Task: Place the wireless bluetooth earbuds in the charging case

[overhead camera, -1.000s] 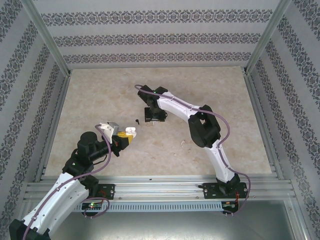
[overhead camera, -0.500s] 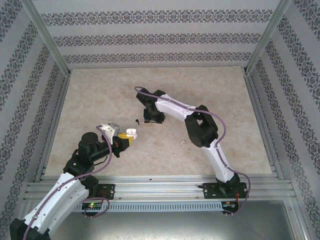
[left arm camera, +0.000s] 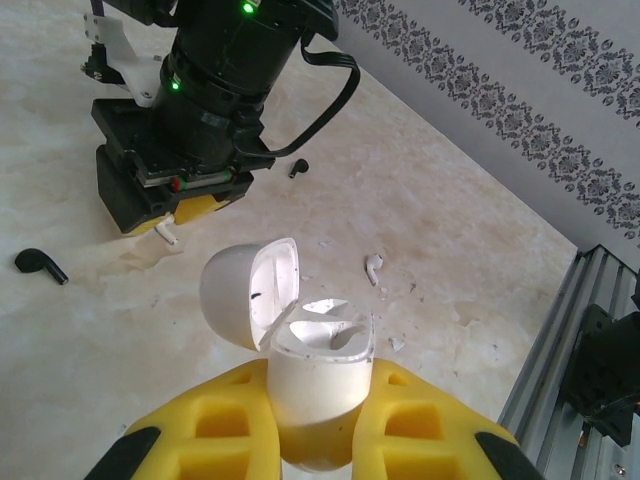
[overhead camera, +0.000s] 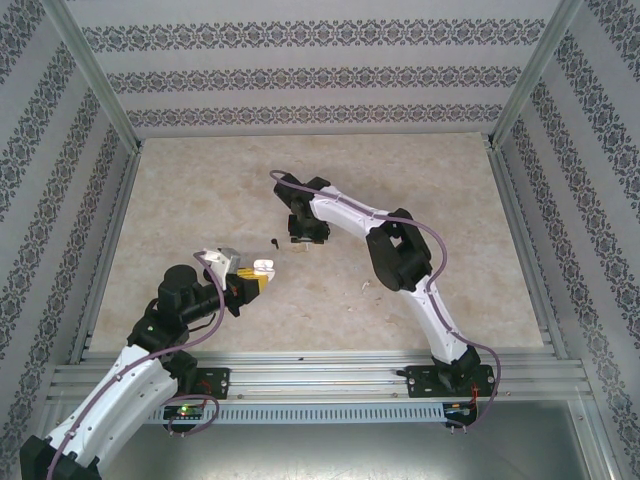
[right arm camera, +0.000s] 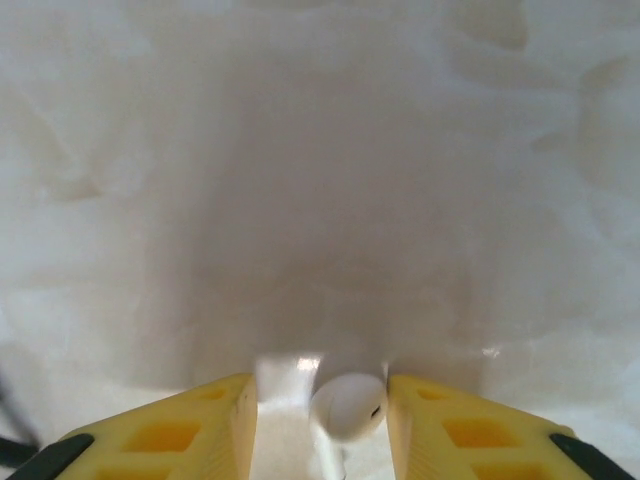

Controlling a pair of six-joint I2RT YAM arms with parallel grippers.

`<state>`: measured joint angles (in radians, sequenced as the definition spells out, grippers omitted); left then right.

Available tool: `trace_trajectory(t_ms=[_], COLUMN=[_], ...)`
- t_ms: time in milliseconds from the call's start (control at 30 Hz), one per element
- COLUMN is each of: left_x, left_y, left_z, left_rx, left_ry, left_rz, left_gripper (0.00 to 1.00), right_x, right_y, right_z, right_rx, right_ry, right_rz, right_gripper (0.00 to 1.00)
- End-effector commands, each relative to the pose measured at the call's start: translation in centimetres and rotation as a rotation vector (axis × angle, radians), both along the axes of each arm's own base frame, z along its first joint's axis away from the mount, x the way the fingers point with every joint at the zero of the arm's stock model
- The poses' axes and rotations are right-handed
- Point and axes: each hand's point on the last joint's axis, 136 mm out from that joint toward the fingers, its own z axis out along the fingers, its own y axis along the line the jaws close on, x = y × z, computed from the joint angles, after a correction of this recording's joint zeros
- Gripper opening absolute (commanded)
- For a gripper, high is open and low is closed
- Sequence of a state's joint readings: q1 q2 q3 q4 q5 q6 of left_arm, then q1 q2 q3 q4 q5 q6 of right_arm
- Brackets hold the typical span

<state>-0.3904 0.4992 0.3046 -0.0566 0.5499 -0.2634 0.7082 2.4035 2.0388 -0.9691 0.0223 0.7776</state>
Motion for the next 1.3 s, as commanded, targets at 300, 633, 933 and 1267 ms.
trace_trajectory(t_ms=[300,633,933,1267], left_x=[0.2,0.1,0.8,2.3], left_y=[-0.3,-1.0,-2.0,-3.6], left_z=[1.1,1.6,2.8,6.1], left_rx=[-0.039,-0.077,-0.102,-0.169], left_ry=[-0.035,-0.076,-0.149,-0.321], left_rz=[-0.013,-0.058,-0.108,-0.179], left_gripper=[0.0,0.0,0.0,0.0], right_x=[-1.0,-1.5,-2.0,-5.0], right_y=[-0.8,-1.1,-1.4,-2.2], right_z=[-0.3,2.6,8.5,18.3], right_rx=[-0.027,0.069,0.186,0.384], right_ry=[0.036,-0.03,-0.15,-0.326], right_rz=[0.034,0.026,0.045,0.078], right_gripper=[0.21,0.15,0.14,0.14])
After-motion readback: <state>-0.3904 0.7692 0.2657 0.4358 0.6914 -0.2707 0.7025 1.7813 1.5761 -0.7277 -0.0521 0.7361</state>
